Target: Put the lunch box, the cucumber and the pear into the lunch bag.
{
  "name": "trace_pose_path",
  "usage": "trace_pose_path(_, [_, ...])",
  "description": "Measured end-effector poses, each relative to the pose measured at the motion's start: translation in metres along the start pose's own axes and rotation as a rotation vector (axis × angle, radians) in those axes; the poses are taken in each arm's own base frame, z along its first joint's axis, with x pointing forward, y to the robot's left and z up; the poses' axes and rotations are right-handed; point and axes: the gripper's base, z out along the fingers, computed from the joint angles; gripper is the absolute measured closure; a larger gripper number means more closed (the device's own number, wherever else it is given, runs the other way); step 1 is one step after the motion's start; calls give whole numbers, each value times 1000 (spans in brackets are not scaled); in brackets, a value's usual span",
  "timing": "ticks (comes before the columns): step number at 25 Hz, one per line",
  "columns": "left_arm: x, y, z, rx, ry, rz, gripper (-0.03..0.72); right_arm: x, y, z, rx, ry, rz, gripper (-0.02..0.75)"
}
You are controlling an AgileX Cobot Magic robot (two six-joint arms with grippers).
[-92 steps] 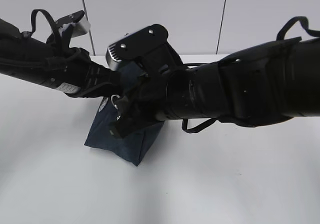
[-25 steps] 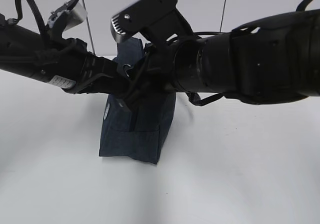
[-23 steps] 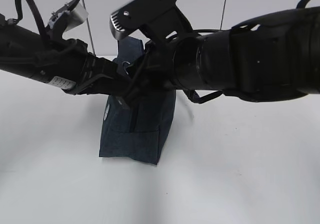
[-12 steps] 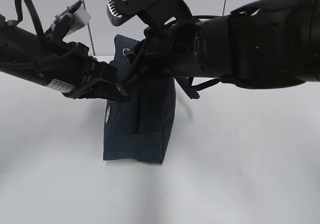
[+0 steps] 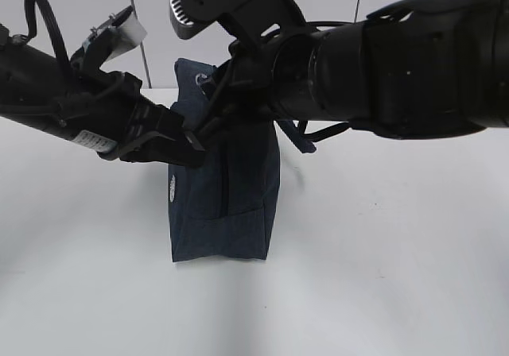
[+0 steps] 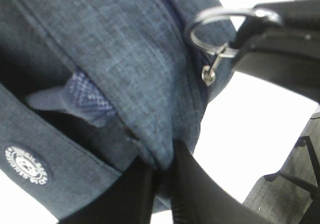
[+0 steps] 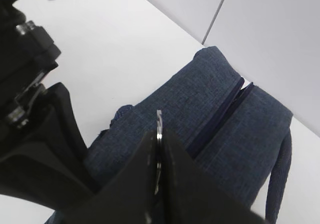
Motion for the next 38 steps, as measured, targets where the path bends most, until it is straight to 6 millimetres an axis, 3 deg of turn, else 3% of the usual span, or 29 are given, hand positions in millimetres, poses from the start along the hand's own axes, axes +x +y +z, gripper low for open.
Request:
trace_pose_path(19, [9, -4, -1, 49, 96, 56, 680, -16, -4, -2, 16, -46, -35, 720])
trace_pose_path(30, [12, -9, -6, 83, 126, 89, 680, -22, -6, 13, 25, -52, -71, 720])
trace_pose_path(38, [12, -21, -21, 97, 120, 136, 680, -18, -29, 17, 24, -67, -41, 720])
